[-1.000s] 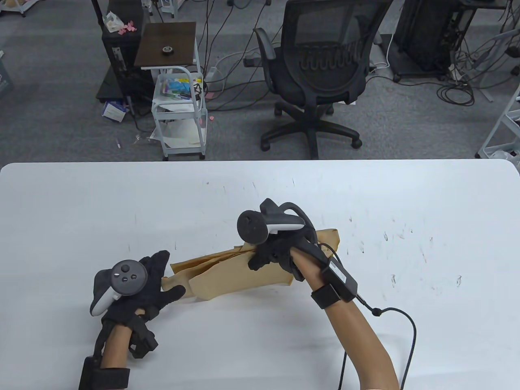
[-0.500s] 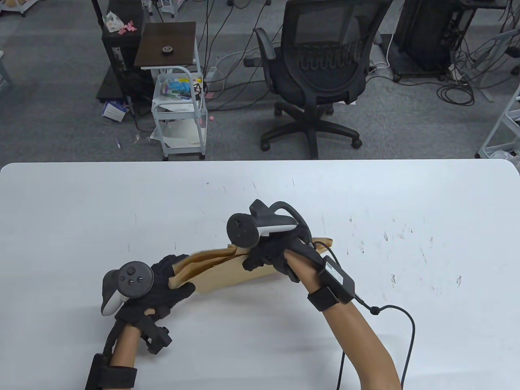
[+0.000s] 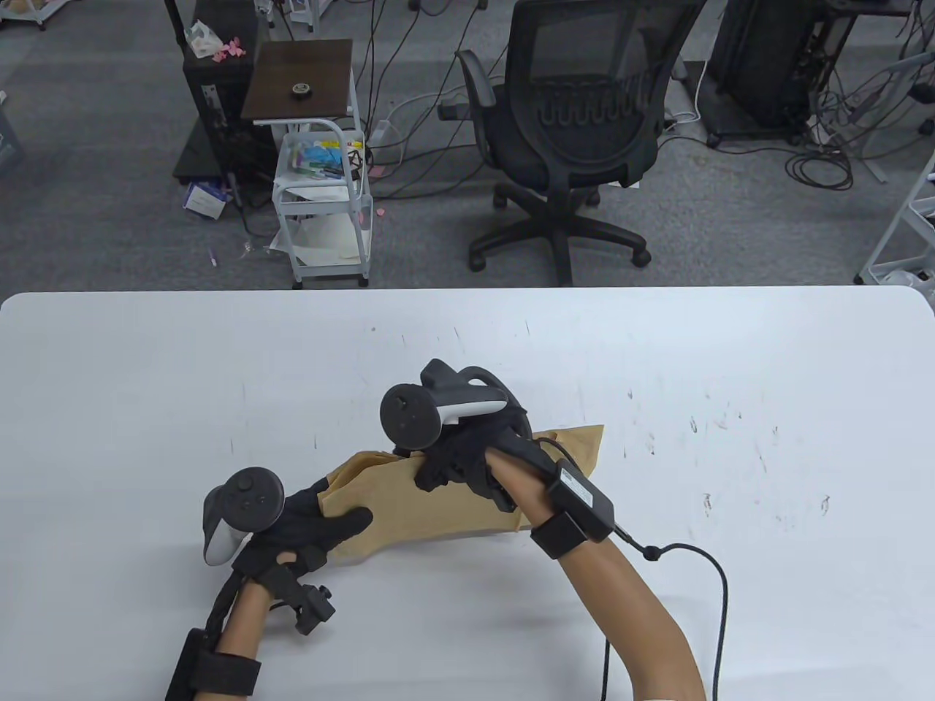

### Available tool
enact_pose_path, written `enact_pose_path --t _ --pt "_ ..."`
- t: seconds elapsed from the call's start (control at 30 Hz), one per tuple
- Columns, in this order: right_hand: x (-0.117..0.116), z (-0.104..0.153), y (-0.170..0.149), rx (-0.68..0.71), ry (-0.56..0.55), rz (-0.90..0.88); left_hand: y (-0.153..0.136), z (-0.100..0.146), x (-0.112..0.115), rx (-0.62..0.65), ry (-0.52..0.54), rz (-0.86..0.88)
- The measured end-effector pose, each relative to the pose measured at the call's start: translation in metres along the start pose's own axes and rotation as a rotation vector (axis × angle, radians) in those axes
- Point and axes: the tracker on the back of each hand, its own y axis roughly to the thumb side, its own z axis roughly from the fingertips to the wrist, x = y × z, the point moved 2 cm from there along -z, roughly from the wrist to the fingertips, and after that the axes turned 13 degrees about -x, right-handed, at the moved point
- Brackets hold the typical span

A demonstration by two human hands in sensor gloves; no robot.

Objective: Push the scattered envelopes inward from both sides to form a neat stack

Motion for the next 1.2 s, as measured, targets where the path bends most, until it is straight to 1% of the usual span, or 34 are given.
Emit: enact_pose_path --t 0.07,0.13,0.17,0.23,0.33,0.37,0.4,0.47,0.53,0.6,0.7,0.77,0.8,0.83,0.87,0.9,0.93,0.97,1.03,1.1,1.13,1.17,1.2 --pt "-0.007 -0.004 0.003 0.009 0.022 0.026 -0.007 -0.001 0.003 -0.001 -0.019 0.013" --pt "-0.013 -0.006 0.005 0.006 0.02 0.024 -0.012 -0.004 0.01 -0.025 -0.084 0.049" --pt "-0.014 -0.006 0.008 0.012 0.01 0.026 -0.012 -0.005 0.014 -0.019 -0.113 0.055" --pt "-0.014 -0.005 0.015 0.02 -0.002 0.041 -0.007 -0.007 0.021 -0.019 -0.133 0.034" --pt "-0.012 -0.003 0.025 0.053 -0.106 0.102 0.001 -0.007 0.027 -0.019 -0.065 -0.021" --pt "-0.013 -0.001 0.026 0.047 -0.109 0.125 0.002 -0.006 0.027 -0.025 -0.03 -0.021" --pt "-0.012 0.001 0.026 0.039 -0.154 0.115 0.002 -0.005 0.027 -0.029 0.035 -0.014" --pt "-0.01 0.005 0.023 0.035 -0.178 0.097 0.003 -0.004 0.029 -0.038 0.09 0.006" --pt "-0.005 0.015 0.014 0.015 -0.169 0.064 0.005 -0.002 0.029 -0.039 0.134 -0.024" --pt "0.003 0.031 0.002 0.012 -0.214 0.01 0.007 -0.001 0.027 -0.02 0.177 -0.088" --pt "0.019 0.067 -0.026 -0.012 -0.335 -0.073 0.008 0.002 0.025 -0.006 0.201 -0.117" --pt "0.022 0.104 -0.062 -0.109 -0.417 -0.115 0.008 0.003 0.024 -0.004 0.215 -0.128" --pt "0.019 0.114 -0.074 -0.145 -0.427 -0.121 0.007 0.003 0.024 -0.002 0.22 -0.129" --pt "0.007 0.132 -0.097 -0.212 -0.428 -0.139 0.007 0.003 0.024 -0.002 0.218 -0.124" --pt "-0.007 0.145 -0.114 -0.267 -0.396 -0.156 0.008 0.003 0.025 -0.002 0.216 -0.121" --pt "-0.014 0.15 -0.121 -0.289 -0.376 -0.167 0.008 0.003 0.025 -0.001 0.211 -0.123" --pt "-0.032 0.162 -0.138 -0.333 -0.343 -0.208 0.008 0.002 0.026 0.005 0.209 -0.126" --pt "-0.06 0.173 -0.158 -0.357 -0.312 -0.293 0.008 0.002 0.027 0.008 0.204 -0.127" --pt "-0.095 0.18 -0.177 -0.356 -0.25 -0.425 0.008 0.0 0.03 0.016 0.171 -0.115" --pt "-0.131 0.179 -0.19 -0.345 -0.13 -0.589 0.01 0.0 0.032 0.019 0.181 -0.118" --pt "-0.149 0.176 -0.195 -0.341 -0.073 -0.661 0.011 0.0 0.033 0.024 0.164 -0.125" --pt "-0.157 0.173 -0.197 -0.315 -0.056 -0.703 0.011 0.0 0.034 0.031 0.155 -0.122" --pt "-0.166 0.168 -0.199 -0.283 -0.075 -0.759 0.013 0.001 0.036 0.042 0.149 -0.118"
